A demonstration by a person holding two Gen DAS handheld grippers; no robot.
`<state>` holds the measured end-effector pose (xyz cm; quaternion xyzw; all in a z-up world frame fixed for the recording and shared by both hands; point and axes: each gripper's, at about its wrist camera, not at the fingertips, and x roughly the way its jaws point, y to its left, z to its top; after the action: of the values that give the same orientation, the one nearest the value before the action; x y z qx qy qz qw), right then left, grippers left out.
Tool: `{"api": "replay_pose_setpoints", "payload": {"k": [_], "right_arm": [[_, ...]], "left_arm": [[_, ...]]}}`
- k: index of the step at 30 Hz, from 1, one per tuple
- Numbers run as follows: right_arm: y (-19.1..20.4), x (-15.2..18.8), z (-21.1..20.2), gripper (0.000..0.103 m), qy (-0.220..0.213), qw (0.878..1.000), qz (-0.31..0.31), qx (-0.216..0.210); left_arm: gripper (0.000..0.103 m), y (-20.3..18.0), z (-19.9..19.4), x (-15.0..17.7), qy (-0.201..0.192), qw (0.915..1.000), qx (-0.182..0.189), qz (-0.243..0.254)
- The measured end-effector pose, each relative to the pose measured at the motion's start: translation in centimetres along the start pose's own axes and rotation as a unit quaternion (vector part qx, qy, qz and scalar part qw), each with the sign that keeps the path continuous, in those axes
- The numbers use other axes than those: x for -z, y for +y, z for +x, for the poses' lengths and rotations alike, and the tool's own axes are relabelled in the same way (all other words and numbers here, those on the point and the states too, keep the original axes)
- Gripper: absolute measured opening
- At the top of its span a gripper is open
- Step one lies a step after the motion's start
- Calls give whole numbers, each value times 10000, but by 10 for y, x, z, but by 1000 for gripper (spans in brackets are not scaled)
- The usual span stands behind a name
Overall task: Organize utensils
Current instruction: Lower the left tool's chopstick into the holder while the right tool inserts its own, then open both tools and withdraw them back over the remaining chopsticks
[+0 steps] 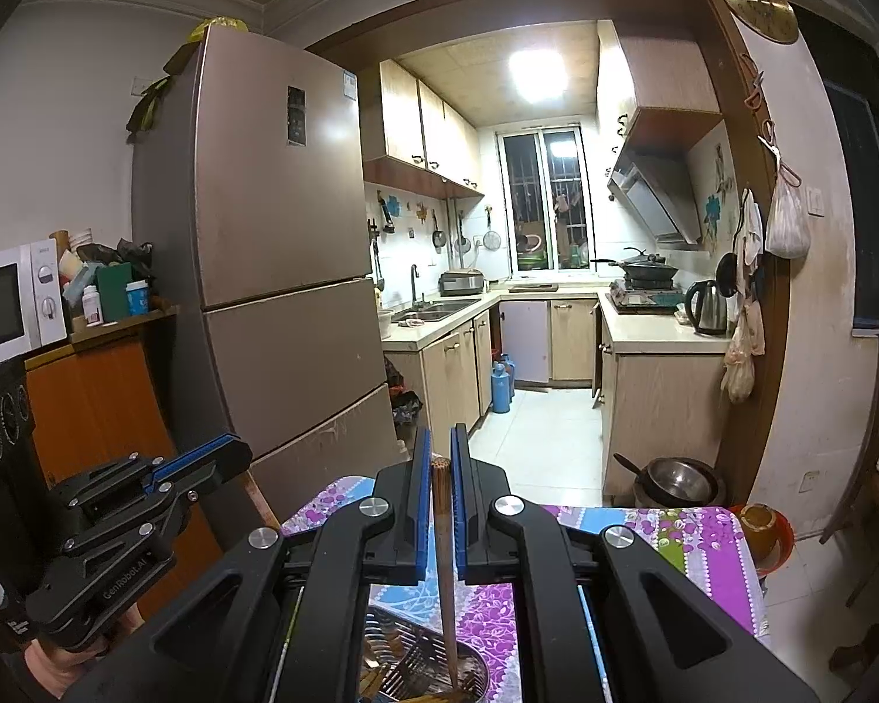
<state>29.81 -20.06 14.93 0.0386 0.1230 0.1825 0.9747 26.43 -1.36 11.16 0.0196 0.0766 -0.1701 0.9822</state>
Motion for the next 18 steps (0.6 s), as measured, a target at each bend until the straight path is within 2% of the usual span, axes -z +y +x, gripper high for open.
{"api": "replay_pose_setpoints", "payload": {"k": [2,3,4,5,7,8,14,16,18], "right_arm": [[1,1,1,11,-1,10000,7,1],[1,2,2,18,0,10000,14,6],[0,3,1,36,-34,10000,27,2],[0,4,1,41,-64,10000,30,3],[-1,4,0,43,-78,10000,29,13],[-2,4,-1,43,-94,9999,25,24],[-5,-4,-31,43,-257,9996,-8,115],[-1,-8,-54,43,-331,9993,-123,143],[3,-10,-82,43,-400,9987,-271,163]], "left_arm": [[5,0,2,0,48,10000,14,18],[6,0,4,1,99,9999,31,19],[7,2,5,1,119,9999,18,22],[10,2,5,1,135,9999,5,16],[34,3,4,2,104,9999,-28,-2],[37,3,3,2,74,10000,-54,-3],[37,1,-14,-2,-17,10000,-79,-7],[37,-2,-31,-3,-93,9999,-70,48],[37,-9,-63,0,-241,9995,0,205]]}}
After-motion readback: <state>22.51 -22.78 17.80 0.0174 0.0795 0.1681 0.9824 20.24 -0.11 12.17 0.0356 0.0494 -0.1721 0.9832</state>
